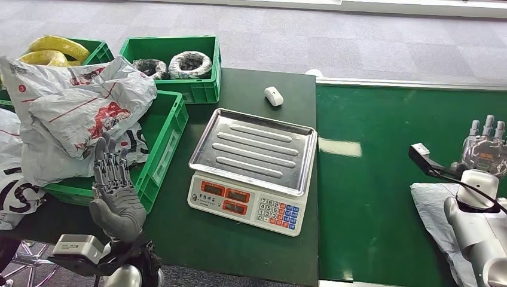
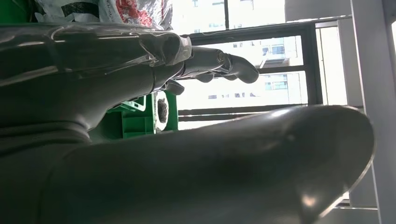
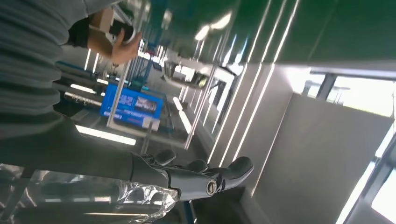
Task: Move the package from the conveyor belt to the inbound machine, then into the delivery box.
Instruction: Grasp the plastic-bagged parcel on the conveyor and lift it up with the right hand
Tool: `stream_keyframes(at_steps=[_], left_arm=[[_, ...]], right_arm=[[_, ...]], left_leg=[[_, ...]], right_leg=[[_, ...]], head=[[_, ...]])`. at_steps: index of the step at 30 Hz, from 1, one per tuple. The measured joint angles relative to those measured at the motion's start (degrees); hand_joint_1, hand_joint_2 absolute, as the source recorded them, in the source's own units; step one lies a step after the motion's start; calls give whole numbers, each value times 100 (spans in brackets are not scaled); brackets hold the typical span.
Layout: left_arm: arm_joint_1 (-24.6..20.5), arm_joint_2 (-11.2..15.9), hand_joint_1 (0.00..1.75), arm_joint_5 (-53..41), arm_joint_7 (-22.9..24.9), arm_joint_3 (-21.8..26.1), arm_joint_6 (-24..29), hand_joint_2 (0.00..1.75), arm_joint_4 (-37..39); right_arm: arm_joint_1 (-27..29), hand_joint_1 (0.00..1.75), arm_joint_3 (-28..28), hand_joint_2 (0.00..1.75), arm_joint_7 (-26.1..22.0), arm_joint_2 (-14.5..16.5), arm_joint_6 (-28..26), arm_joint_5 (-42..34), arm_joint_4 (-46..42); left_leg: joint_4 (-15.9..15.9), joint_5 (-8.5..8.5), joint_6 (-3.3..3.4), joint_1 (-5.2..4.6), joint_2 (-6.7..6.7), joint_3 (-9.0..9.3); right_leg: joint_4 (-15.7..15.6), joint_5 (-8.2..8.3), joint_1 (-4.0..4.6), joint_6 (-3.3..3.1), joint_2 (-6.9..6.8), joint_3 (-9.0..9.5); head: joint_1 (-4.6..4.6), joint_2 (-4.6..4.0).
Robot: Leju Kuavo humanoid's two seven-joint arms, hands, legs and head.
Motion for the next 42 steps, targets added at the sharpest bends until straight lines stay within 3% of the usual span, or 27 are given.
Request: stream_keyframes(at_steps=[6,12,16,20,21,25,27,29,32,34,39,42], left_arm=[[41,26,0,-4,0,67,-170,0,-45],[37,28,0,-4,0,74,-194,0,-43],[4,41,0,12,0,83,-176,0,-41],[-92,63,0,64,0,119,-175,0,-22],[-104,69,0,73,0,129,-177,0,-14],[-114,92,0,76,0,188,-165,0,5],[-110,102,0,74,0,206,-132,0,5],[-100,110,0,69,0,214,-71,0,3],[-61,119,0,48,0,221,20,0,-27],[5,122,0,7,0,225,111,0,-84],[226,144,0,-68,0,229,356,0,-311],[245,166,0,-19,0,229,394,0,-365]], right_arm=[[651,0,-500,0,-1290,-62,998,-961,123],[972,0,-804,0,-1650,-87,1337,-1164,125],[1144,0,-854,0,-2565,-133,2547,-1553,63],[1091,175,-835,175,-3602,-241,3979,-2003,-108],[1070,175,-825,175,-3784,-272,4220,-2109,-158],[1027,175,-678,0,-4226,-343,4852,-2522,-455],[1006,175,-571,87,-4309,-357,5028,-2695,-579],[950,175,-435,175,-4324,-348,5106,-2839,-645],[832,175,-166,175,-4265,-299,5047,-3000,-668],[756,175,8,175,-4131,-246,4717,-3135,-668],[319,175,397,175,-3486,-19,2939,-3063,-667],[-221,175,647,175,-3353,221,2305,-2879,-683]], left_leg=[[-3,0,0,3,0,-4],[-2,0,0,2,10,-1],[-2,0,0,1,6,-3],[-2,0,0,3,18,11],[-3,0,0,3,19,15],[-4,-1,1,4,27,30],[-4,-1,1,4,24,32],[-4,0,0,4,20,31],[-4,1,0,3,19,29],[-5,1,0,3,19,25],[-5,4,3,2,26,4],[-4,11,3,2,31,2]], right_leg=[[1,0,3,0,-1,-6],[0,0,2,0,4,-7],[1,0,2,0,-1,-3],[0,0,3,0,10,5],[0,0,3,0,11,10],[0,0,4,-1,20,21],[0,0,4,-1,20,27],[1,1,4,-1,19,29],[3,1,3,-1,19,29],[4,1,3,-1,19,27],[6,4,2,-1,21,5],[8,8,2,-1,24,-5]], head=[[-3,0],[-2,0],[-2,0],[-1,0],[-1,0],[-1,0],[-1,0],[-1,0],[-1,0],[-1,0],[-2,0],[-2,0]])
